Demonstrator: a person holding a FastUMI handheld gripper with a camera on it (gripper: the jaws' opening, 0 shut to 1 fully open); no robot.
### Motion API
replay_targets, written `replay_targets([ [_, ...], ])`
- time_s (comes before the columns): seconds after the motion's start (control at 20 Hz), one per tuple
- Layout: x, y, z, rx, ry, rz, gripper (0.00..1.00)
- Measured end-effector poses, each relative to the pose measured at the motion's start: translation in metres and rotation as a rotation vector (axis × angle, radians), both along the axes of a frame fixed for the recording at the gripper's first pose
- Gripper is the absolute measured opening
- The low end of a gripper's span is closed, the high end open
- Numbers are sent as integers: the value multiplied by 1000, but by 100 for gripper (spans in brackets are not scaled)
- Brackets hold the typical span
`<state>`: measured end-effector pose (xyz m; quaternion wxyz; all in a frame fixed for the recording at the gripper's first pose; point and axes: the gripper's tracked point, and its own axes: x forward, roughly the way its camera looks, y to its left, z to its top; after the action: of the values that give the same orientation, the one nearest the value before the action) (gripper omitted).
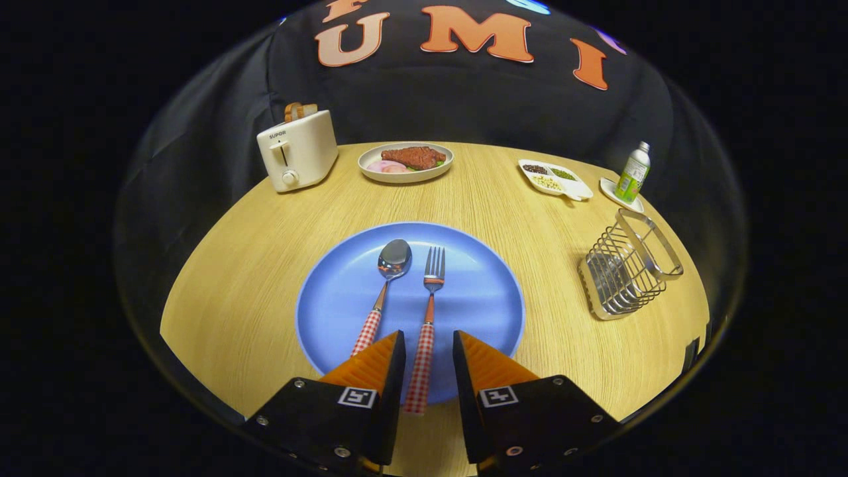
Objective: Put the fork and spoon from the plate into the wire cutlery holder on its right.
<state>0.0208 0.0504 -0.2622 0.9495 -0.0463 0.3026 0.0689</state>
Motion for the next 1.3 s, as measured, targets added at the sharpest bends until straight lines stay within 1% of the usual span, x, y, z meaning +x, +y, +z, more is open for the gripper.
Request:
replay_targets([
  [0.1,-1,0,-5,-9,18,2,39],
  [0.2,-1,1,-10,-21,43,16,33],
  [0.25,-2,0,-8,-27,42,15,27],
  [0.3,0,-2,-9,-33,37,13,23],
  [0.35,0,-1,-8,-32,40,13,15],
  [0.45,0,-4,-6,-25,44,-1,11],
  [0.55,0,-6,-2,-14,52,-8,9],
  [0.7,-4,-10,8,1,67,12,9],
  [0.85,-6,-25,27,-14,61,26,8],
  [0.95,-10,-35,41,14,74,20,8],
  [1.0,-12,-42,50,26,80,18,9],
  [1.3,-19,-104,101,-9,90,-3,8],
])
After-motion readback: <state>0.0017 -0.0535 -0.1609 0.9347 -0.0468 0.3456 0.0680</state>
